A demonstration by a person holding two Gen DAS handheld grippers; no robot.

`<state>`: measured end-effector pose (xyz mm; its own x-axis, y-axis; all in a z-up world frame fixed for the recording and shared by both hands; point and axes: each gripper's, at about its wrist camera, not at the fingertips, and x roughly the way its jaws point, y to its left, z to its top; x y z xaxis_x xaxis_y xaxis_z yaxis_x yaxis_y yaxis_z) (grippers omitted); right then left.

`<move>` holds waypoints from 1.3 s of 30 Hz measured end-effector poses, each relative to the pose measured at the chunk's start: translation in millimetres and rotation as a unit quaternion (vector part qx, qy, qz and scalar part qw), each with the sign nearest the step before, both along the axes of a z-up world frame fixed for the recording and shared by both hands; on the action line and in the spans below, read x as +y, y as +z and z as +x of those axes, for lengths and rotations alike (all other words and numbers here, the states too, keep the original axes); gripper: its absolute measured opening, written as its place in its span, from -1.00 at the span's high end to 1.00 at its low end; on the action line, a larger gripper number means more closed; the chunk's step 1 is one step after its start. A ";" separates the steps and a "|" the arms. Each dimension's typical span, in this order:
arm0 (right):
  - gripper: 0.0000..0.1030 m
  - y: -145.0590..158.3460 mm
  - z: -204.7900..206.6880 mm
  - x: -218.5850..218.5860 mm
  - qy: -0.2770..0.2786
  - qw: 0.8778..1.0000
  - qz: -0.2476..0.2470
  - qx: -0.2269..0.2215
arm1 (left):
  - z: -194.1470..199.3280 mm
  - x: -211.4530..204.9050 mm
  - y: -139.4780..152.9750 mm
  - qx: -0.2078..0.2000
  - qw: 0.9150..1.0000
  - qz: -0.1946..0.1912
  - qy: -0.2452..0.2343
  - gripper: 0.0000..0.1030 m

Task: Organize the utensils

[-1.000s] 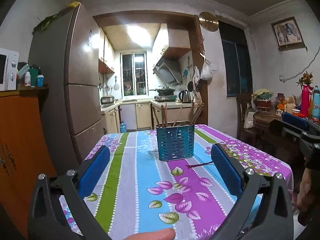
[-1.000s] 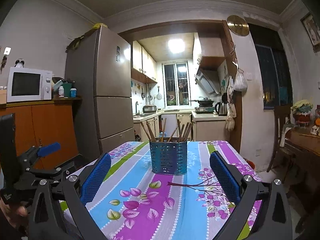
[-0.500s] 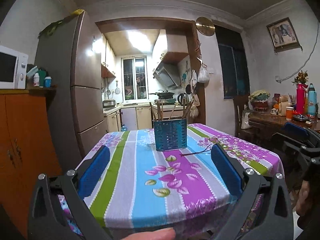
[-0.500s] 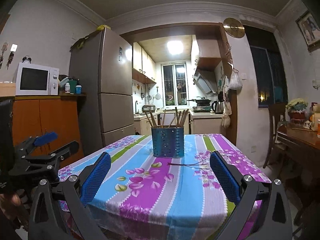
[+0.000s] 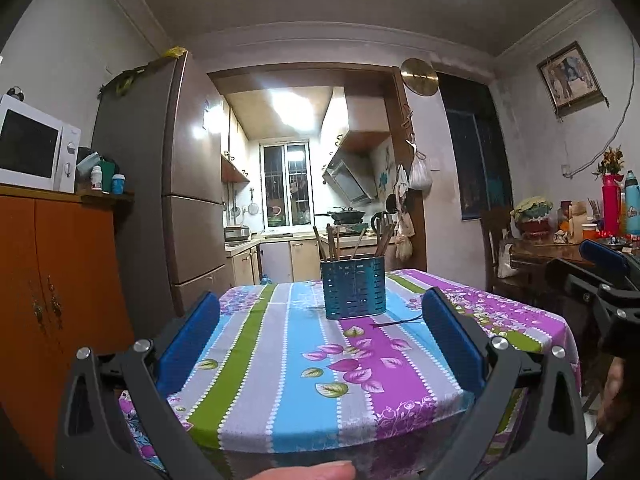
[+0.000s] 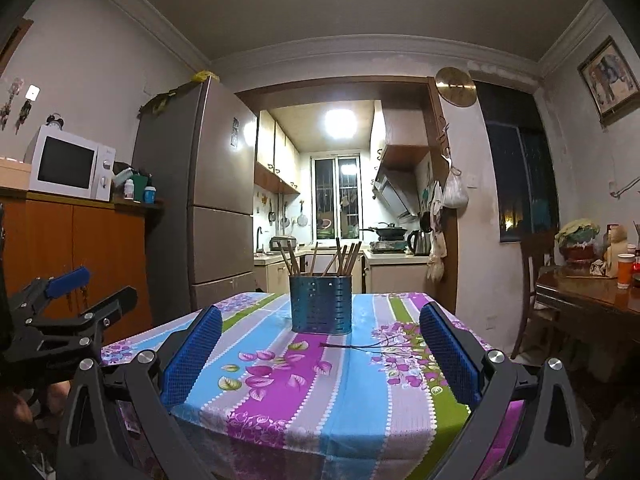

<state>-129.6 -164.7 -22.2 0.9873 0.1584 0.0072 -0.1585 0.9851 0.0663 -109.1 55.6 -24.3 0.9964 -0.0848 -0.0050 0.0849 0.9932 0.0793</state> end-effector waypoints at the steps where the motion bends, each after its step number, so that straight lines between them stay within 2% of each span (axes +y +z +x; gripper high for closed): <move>1: -0.92 0.7 -0.2 -0.2 -0.001 1.000 0.000 -0.003 | -0.3 -0.1 0.9 -0.002 1.000 -0.001 0.000 -0.90; 8: -0.92 6.0 0.8 -3.7 -0.002 1.000 0.005 -0.009 | 2.1 -2.0 4.7 -0.014 1.000 -0.007 0.006 -0.90; 28: -0.92 12.6 12.2 -6.4 -0.004 1.000 0.001 0.005 | 18.7 -19.1 10.2 0.005 1.000 -0.015 -0.013 -0.90; 39: -0.92 23.8 12.1 -9.5 -0.009 1.000 -0.003 0.007 | 14.3 -24.6 27.9 0.002 1.000 -0.022 -0.020 -0.90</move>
<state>-117.5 -174.2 1.7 0.9900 0.1411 -0.0067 -0.1404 0.9881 0.0630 -94.8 31.1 3.7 0.9923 -0.1240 -0.0045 0.1240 0.9916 0.0353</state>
